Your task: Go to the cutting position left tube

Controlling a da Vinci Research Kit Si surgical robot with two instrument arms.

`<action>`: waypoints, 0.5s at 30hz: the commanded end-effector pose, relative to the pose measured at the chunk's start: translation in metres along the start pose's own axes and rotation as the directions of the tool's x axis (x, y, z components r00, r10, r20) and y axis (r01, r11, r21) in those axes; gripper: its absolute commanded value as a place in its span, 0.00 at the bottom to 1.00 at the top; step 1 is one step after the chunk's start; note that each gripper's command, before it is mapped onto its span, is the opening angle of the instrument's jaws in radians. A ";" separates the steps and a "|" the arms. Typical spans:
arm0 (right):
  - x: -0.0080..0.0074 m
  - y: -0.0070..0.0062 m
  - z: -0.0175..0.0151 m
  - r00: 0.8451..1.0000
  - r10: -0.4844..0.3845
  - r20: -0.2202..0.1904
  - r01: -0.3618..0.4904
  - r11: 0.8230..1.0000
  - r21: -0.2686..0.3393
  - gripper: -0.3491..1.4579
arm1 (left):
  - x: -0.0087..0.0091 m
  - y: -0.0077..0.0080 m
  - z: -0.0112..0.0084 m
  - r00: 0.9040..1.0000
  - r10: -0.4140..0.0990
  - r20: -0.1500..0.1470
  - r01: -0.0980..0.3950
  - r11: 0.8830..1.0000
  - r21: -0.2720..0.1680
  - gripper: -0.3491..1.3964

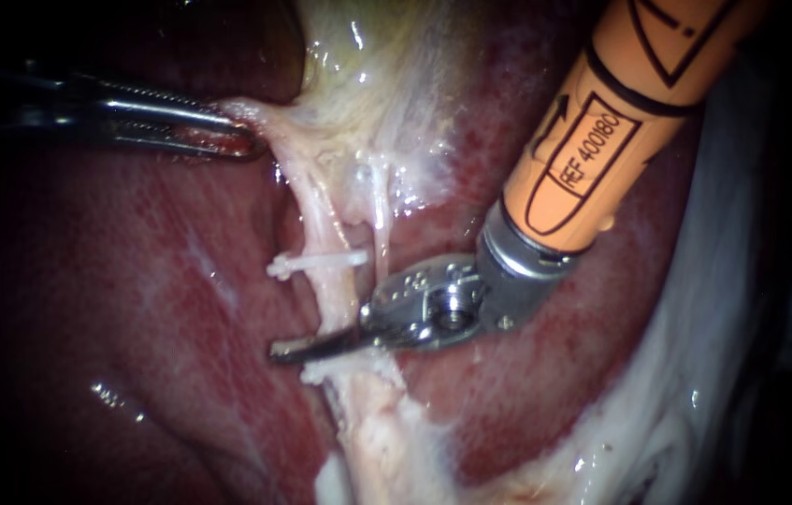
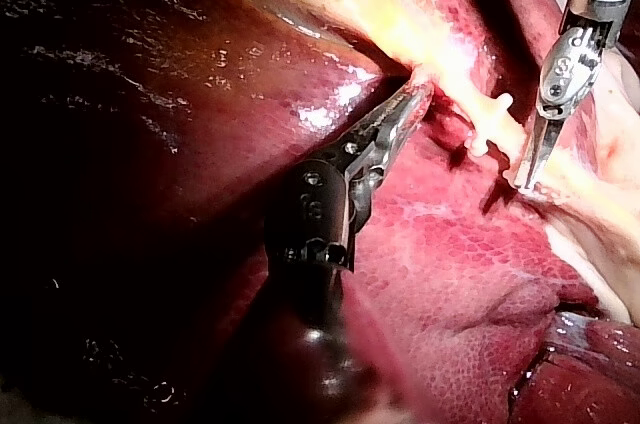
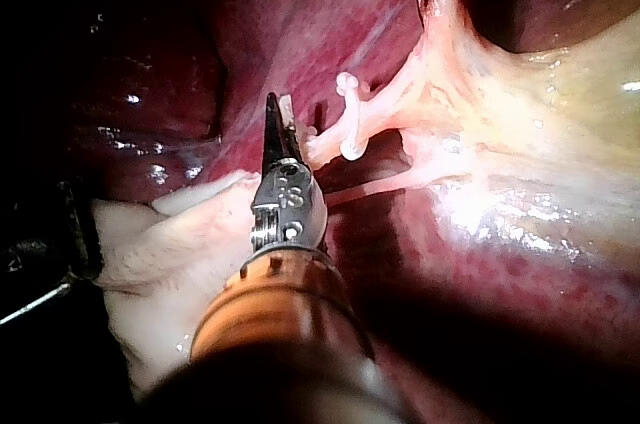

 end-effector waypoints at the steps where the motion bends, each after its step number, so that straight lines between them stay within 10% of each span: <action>1: 0.0000 0.0000 0.0000 1.000 0.000 0.000 0.000 1.000 0.000 0.28 | 0.0000 0.0000 0.0000 1.000 0.000 0.000 0.000 1.000 0.001 0.00; 8: 0.0000 0.0000 0.0000 1.000 0.000 -0.002 0.000 1.000 0.004 0.32 | 0.0000 0.0000 0.0000 1.000 0.000 0.000 0.000 1.000 0.001 0.00; 13: 0.0006 -0.0002 0.0000 0.999 0.000 -0.047 0.000 1.000 -0.011 0.87 | 0.0000 -0.0001 0.0000 1.000 0.000 0.000 0.000 1.000 0.001 0.00; 15: 0.0008 -0.0003 0.0001 0.998 -0.001 -0.068 0.000 1.000 -0.012 0.94 | 0.0000 -0.0001 0.0000 1.000 0.000 0.000 0.000 1.000 0.001 0.00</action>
